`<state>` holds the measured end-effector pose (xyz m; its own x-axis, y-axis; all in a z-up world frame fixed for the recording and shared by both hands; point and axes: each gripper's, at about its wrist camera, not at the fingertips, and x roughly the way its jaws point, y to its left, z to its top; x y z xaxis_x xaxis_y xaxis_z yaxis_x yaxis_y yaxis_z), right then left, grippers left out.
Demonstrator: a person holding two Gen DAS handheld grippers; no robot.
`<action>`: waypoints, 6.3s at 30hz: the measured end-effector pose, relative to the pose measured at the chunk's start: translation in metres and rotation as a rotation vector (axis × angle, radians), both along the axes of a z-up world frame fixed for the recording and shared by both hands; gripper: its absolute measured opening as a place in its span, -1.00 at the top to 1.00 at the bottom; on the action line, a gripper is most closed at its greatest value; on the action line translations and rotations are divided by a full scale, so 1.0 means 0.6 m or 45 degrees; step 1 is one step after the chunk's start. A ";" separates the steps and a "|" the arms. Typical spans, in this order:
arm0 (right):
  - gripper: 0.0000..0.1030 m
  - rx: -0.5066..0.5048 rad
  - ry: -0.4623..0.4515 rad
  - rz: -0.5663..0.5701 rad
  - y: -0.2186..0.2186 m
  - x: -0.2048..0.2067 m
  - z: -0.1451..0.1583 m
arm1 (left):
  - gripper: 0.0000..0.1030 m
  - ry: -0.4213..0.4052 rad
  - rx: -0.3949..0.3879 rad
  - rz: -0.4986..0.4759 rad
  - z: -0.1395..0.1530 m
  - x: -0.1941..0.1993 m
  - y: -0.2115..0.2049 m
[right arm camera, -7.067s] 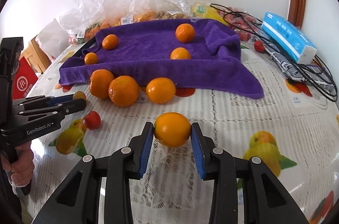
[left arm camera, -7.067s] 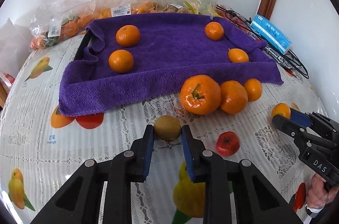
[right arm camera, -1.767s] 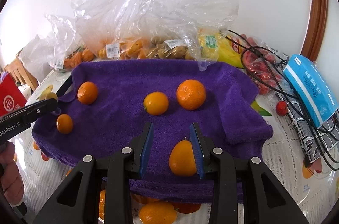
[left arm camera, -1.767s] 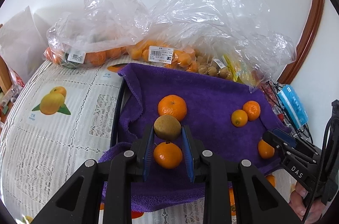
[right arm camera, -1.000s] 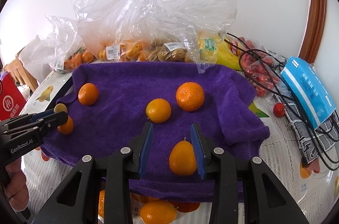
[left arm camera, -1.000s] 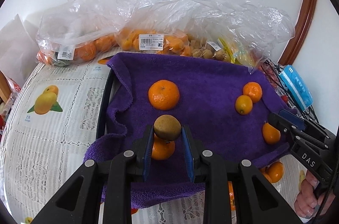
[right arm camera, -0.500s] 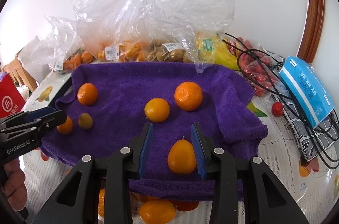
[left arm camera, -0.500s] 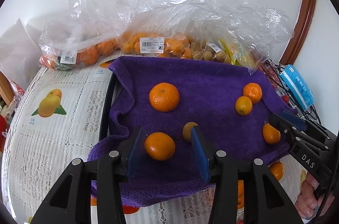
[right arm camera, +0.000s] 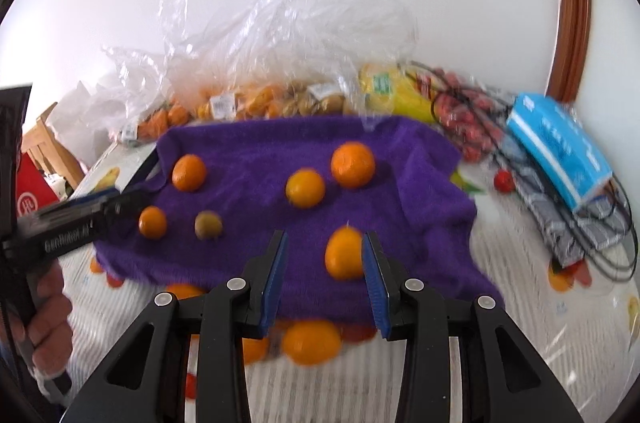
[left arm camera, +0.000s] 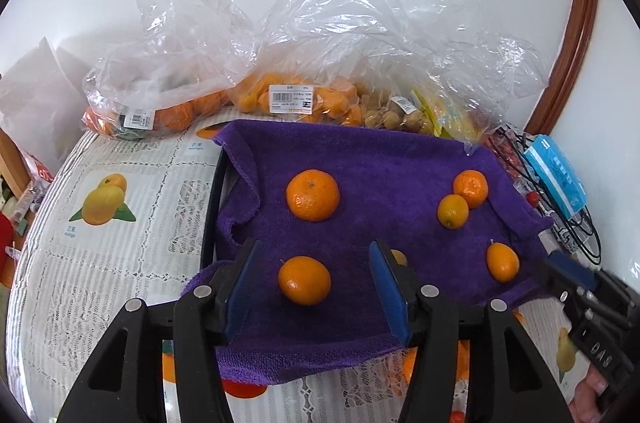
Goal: Organize fruits
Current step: 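Close the right tool on an orange in front of the towel while the left tool moves there, then move the left tool toward a small red apple while the right tool lifts its orange, then close the left tool on the small red apple, then carry the red apple over the towel with the left tool while the right tool carries its orange, then lower the red apple onto the towel while the right tool lowers its orange there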
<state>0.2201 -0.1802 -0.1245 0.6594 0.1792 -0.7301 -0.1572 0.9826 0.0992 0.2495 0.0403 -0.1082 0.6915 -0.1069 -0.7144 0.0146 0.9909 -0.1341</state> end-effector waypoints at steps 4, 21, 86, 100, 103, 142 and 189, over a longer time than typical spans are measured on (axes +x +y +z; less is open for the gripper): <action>0.26 0.020 0.074 0.016 -0.002 -0.025 -0.023 | -0.06 -0.003 -0.017 -0.009 0.004 -0.006 -0.001; 0.27 -0.041 0.138 0.004 0.013 -0.040 -0.093 | -0.12 -0.016 -0.032 -0.018 0.009 -0.012 -0.004; 0.30 -0.058 -0.064 -0.166 -0.076 -0.178 0.021 | -0.16 0.132 -0.152 -0.226 -0.033 -0.154 -0.040; 0.30 -0.054 -0.046 -0.150 -0.120 -0.225 0.002 | 0.19 0.188 -0.134 -0.322 -0.075 -0.174 -0.126; 0.30 -0.021 -0.039 -0.173 -0.131 -0.228 -0.002 | 0.29 0.180 -0.123 -0.318 -0.077 -0.171 -0.134; 0.30 -0.009 -0.059 0.001 -0.038 -0.146 0.016 | 0.54 0.059 -0.151 -0.146 -0.003 -0.157 -0.027; 0.30 0.073 -0.103 -0.017 -0.009 0.064 0.012 | 0.54 -0.054 -0.076 -0.032 0.011 0.018 0.007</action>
